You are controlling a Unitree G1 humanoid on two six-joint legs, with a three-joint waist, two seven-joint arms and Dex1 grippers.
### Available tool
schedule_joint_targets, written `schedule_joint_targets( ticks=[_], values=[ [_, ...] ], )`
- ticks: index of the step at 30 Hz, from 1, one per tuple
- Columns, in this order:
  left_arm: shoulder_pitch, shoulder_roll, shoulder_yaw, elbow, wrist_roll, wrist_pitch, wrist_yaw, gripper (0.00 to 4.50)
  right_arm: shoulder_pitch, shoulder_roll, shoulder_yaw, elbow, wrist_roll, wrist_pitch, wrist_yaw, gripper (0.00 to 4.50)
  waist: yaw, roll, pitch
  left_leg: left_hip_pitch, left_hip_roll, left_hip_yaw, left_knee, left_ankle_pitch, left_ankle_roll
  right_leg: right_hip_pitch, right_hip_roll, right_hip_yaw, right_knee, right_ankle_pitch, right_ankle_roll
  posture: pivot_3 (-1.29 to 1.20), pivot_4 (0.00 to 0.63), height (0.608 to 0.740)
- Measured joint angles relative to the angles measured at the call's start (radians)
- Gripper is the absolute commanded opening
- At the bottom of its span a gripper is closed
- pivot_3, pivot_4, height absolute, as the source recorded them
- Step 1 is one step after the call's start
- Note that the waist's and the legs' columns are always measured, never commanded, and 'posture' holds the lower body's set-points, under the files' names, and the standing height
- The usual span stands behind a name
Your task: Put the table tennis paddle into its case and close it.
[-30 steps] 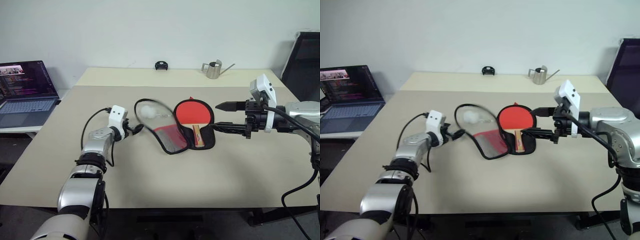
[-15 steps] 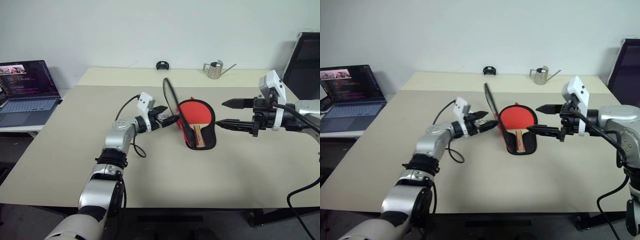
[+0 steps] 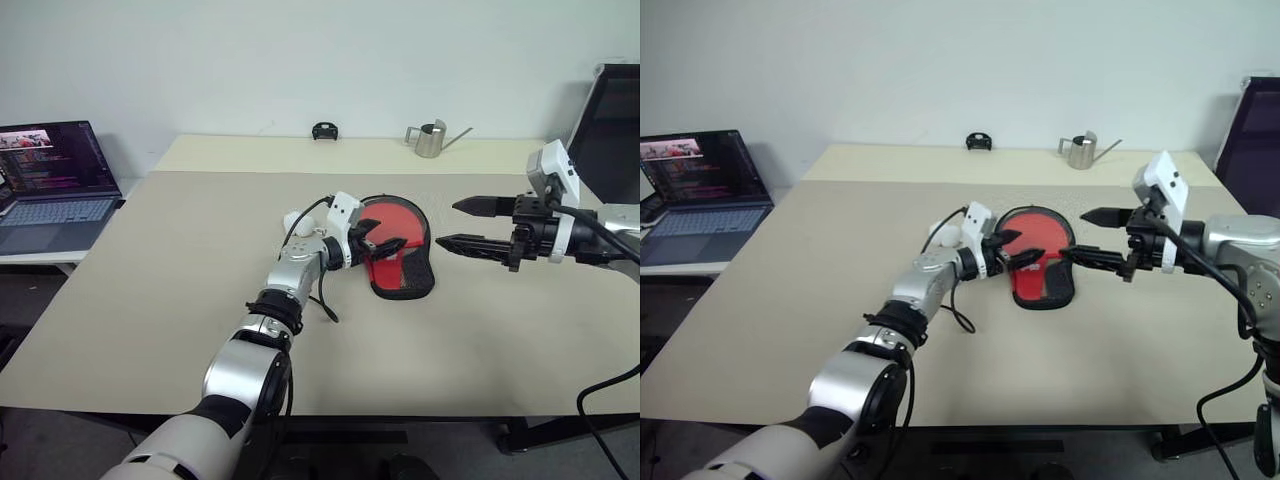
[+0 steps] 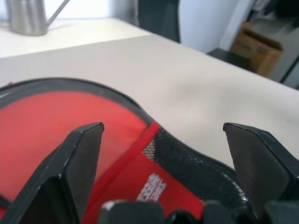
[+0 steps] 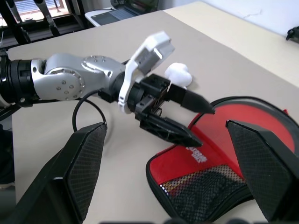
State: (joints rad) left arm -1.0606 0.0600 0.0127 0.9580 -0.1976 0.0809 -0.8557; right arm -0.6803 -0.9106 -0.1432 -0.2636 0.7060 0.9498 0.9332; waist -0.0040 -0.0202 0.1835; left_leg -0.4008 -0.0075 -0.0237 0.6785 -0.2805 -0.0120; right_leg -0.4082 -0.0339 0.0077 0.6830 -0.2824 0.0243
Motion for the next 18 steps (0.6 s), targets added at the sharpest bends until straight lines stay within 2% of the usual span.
schedule_joint_targets(
  ticks=[3,9,15,18],
  values=[
    [0.018,0.039,0.001,-0.066,-0.022,0.016,-0.082,4.5,0.005,0.013,0.0,-0.006,0.004,0.001,-0.026,4.48,-0.002,0.0,0.0,0.0,0.001,0.0,0.0,0.0,0.0,0.0,0.0,0.0,0.0,0.0,0.0,0.0,0.15,0.74],
    [0.185,0.25,0.047,-0.407,-0.15,0.202,-0.256,4.5,0.033,0.077,0.017,0.048,-0.022,0.002,-0.105,4.48,-0.018,0.0,0.0,0.001,0.001,0.0,0.0,0.0,0.0,0.0,0.001,0.001,0.001,0.0,0.0,0.0,0.15,0.74],
    [0.315,0.413,0.091,-0.669,-0.259,0.353,-0.315,4.5,-0.007,0.17,0.09,0.221,-0.111,-0.022,-0.167,4.48,-0.022,0.0,0.0,0.001,0.001,0.0,0.001,0.0,0.0,0.0,0.0,0.001,0.002,0.0,0.0,0.0,0.15,0.74],
    [0.353,0.482,0.118,-0.74,-0.284,0.385,-0.313,4.5,-0.046,0.22,0.107,0.318,-0.158,-0.046,-0.19,4.48,-0.023,0.0,0.0,0.001,0.001,0.0,0.001,0.0,0.0,0.0,0.0,0.001,0.002,0.0,0.0,0.0,0.15,0.74]
  ],
)
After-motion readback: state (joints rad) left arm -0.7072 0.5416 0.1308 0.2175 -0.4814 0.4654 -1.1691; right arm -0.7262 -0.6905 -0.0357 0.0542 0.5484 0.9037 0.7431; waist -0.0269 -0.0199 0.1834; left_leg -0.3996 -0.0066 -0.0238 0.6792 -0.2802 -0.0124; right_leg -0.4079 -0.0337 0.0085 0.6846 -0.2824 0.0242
